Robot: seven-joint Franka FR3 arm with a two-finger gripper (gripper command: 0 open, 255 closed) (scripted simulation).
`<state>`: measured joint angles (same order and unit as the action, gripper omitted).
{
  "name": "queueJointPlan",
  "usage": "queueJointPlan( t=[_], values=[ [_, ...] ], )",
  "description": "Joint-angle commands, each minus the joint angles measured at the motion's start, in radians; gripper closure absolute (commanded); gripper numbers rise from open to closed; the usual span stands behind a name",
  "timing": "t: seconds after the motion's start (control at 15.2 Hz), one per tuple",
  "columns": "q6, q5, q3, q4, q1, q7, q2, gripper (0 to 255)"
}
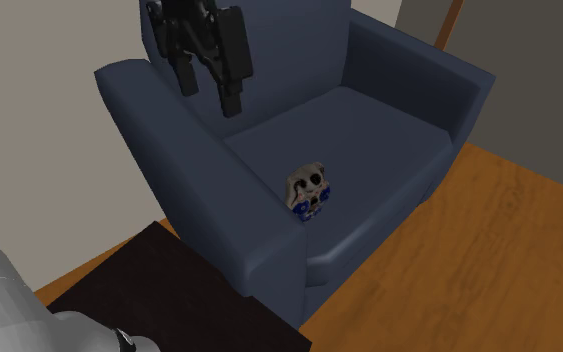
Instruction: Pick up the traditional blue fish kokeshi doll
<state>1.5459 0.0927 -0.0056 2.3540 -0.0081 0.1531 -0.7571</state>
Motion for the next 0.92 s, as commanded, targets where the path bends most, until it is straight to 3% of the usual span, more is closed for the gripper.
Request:
queueJointPlan(
  t=[0.0, 0.86],
  values=[
    [0.000, 0.000, 0.000, 0.000, 0.000, 0.000, 0.000, 0],
    [0.363, 0.036, 0.008, -0.030, -0.001, 0.031, 0.434, 0]
  ],
)
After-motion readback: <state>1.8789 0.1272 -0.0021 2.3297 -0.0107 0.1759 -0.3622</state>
